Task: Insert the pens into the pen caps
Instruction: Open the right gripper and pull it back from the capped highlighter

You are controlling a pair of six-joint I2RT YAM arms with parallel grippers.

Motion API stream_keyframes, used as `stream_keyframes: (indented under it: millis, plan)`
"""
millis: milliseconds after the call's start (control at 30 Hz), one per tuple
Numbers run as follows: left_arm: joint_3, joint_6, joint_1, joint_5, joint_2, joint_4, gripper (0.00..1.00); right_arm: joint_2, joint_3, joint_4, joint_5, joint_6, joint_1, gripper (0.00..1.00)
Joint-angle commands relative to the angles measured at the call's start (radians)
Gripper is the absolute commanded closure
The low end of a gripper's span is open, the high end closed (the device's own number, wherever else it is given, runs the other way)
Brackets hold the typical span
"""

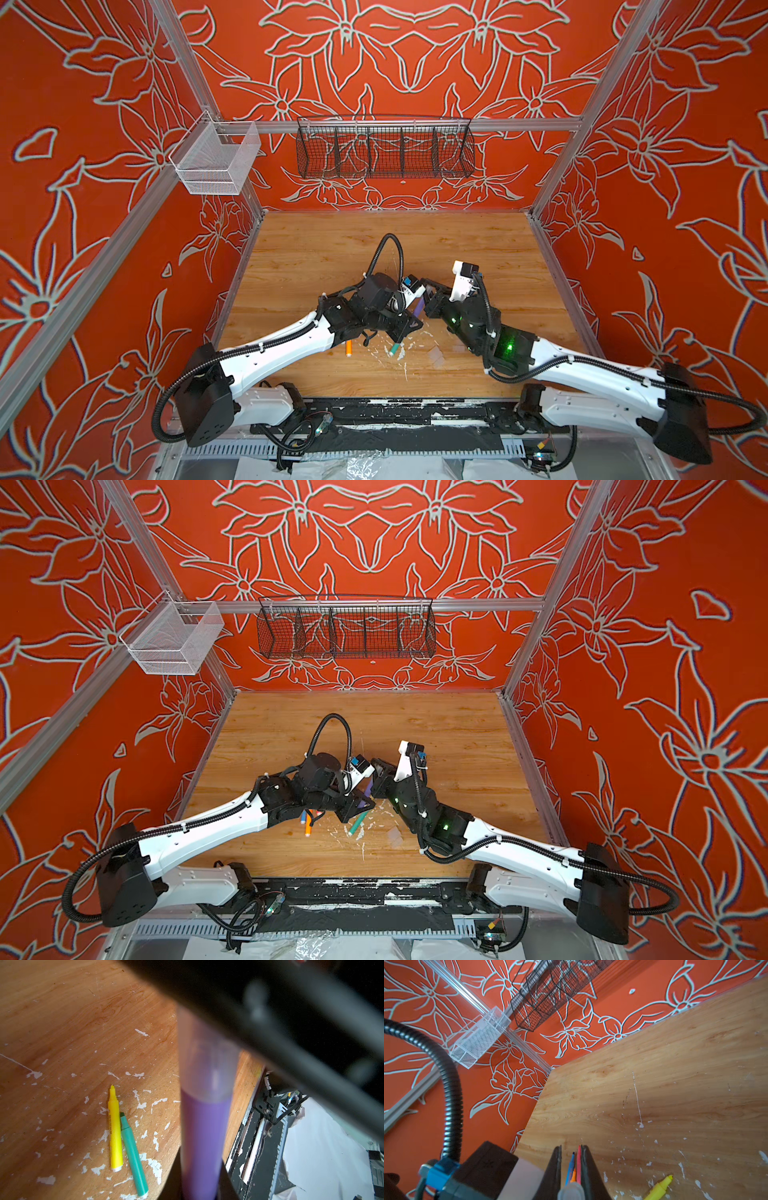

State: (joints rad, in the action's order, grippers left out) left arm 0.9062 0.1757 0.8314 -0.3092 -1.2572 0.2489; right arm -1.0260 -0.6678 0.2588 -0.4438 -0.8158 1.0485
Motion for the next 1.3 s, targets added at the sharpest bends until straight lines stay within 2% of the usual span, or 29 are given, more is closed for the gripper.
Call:
stream_keyframes:
  millis: [0,67,200,300,367,533,667,800,1000,1200,1267]
  plan:
    - [-0.020,0.111,-0.037,0.181,0.041,-0.163,1.00,0.024,-0.012,-0.118,0.119,0.032,0.027,0.75]
    - [-0.042,0.121,-0.037,0.200,0.046,-0.160,1.00,0.042,-0.014,-0.128,0.110,0.038,0.026,0.67]
    - [-0.075,0.140,-0.037,0.232,0.044,-0.150,1.00,0.096,-0.024,-0.185,0.073,0.059,0.024,0.58]
    - [-0.109,0.161,-0.037,0.261,0.033,-0.148,1.00,0.155,-0.053,-0.276,0.016,0.084,0.022,0.52]
    - [-0.129,0.183,-0.038,0.301,0.012,-0.127,1.00,0.192,-0.103,-0.371,-0.025,0.101,0.022,0.43]
    - [-0.121,0.238,-0.072,0.352,-0.088,-0.031,1.00,0.253,-0.238,-0.516,0.010,0.143,0.022,0.34]
    - [-0.063,0.271,-0.092,0.409,-0.207,0.087,1.00,0.282,-0.333,-0.574,0.116,0.166,0.022,0.33]
    - [-0.025,0.275,-0.094,0.424,-0.308,0.114,1.00,0.291,-0.406,-0.616,0.173,0.221,0.022,0.31]
    - [0.062,0.267,-0.095,0.432,-0.429,0.193,1.00,0.332,-0.451,-0.693,0.087,0.243,0.021,0.28]
    - [0.102,0.277,-0.095,0.440,-0.472,0.243,1.00,0.396,-0.378,-0.688,0.062,0.240,0.020,0.27]
    - [0.103,0.281,-0.097,0.437,-0.479,0.242,0.96,0.376,-0.379,-0.699,0.059,0.234,0.021,0.26]
